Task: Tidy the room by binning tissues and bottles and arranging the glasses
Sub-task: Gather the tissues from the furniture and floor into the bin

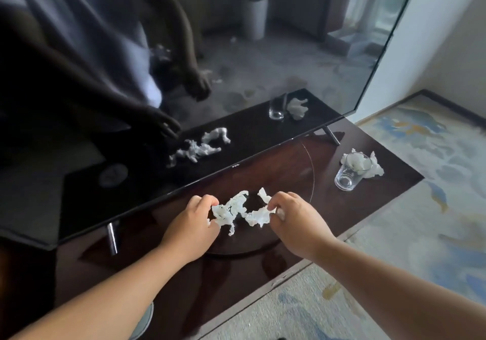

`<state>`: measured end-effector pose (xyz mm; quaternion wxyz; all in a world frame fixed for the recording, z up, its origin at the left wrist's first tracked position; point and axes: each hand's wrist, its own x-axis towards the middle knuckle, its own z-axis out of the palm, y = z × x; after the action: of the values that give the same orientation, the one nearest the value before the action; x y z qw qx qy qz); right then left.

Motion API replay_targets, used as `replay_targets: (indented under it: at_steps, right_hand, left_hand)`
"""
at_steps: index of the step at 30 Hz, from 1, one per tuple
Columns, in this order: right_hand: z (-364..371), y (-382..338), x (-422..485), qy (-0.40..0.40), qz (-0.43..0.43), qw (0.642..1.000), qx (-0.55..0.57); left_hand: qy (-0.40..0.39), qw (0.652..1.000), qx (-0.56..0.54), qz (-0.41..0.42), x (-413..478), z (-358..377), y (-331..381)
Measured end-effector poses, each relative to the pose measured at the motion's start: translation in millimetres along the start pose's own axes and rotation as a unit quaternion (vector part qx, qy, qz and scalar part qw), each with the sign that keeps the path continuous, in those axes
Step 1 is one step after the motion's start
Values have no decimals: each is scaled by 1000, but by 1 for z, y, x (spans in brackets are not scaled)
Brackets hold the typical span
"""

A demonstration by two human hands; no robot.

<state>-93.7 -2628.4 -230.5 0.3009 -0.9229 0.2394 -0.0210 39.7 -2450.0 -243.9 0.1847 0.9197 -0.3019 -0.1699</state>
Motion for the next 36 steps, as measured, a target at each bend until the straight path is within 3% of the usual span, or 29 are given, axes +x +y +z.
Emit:
replay_targets:
  at_steps: [8, 24, 36]
  right_hand:
    - [8, 14, 12, -27, -4, 1000, 10]
    - [31, 21, 22, -44, 41, 998, 6]
    - [41, 21, 30, -44, 49, 998, 4]
  left_hand:
    - [-8, 998, 30, -51, 13, 22, -4]
    - [-74, 991, 92, -68, 39, 54, -18]
    - [-31, 996, 53, -64, 49, 54, -32]
